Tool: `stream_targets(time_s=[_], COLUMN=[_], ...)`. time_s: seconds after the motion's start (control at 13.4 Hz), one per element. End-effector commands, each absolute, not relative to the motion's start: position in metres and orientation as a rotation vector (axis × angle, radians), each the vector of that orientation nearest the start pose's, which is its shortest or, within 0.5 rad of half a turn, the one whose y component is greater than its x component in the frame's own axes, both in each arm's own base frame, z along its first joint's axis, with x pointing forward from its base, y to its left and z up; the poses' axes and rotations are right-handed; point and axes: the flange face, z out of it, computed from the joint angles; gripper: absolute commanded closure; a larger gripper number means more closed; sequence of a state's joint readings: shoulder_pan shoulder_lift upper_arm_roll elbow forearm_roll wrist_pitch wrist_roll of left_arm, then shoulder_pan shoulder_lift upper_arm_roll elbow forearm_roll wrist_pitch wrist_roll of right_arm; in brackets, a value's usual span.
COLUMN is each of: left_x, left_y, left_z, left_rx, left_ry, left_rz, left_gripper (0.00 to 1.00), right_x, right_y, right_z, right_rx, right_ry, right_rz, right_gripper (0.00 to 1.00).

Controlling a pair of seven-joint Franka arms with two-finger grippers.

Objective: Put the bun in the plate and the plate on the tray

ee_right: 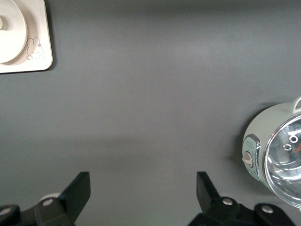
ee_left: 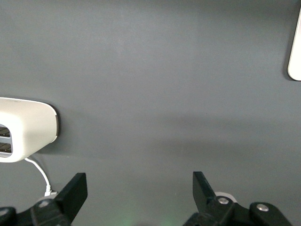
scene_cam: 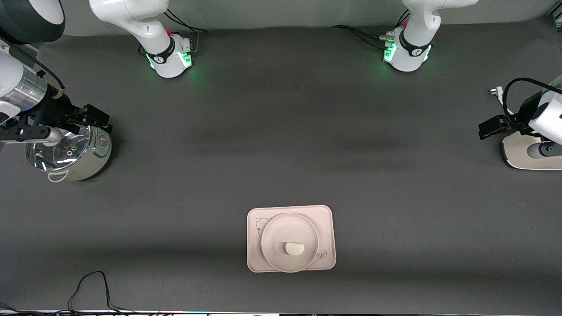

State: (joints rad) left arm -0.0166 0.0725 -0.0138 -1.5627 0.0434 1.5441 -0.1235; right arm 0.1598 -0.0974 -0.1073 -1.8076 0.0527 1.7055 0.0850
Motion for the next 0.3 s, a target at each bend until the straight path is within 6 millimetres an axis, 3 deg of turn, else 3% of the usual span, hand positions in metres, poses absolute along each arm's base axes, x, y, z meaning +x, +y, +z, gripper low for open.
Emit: stream_targets(time_s=[0.0, 0.22], left_x=[0.5719, 0.5710], left_y=[-0.0125, -0.0125], left_z=[0.5902, 0.5897], left_rx=[-3.083, -3.081], left_ry=[-0.159, -0.162], left_rz=[0.158, 0.169], left_gripper=[0.00, 0.00], right_x=[0.5239, 0.5239], right_y=[0.0274, 0.0260], right_z=[0.5836, 0.5874], right_rx=[-3.090, -3.094], right_ry=[0.062, 0.064], right_rz=[0.006, 0.065], right_gripper=[0.00, 0.00])
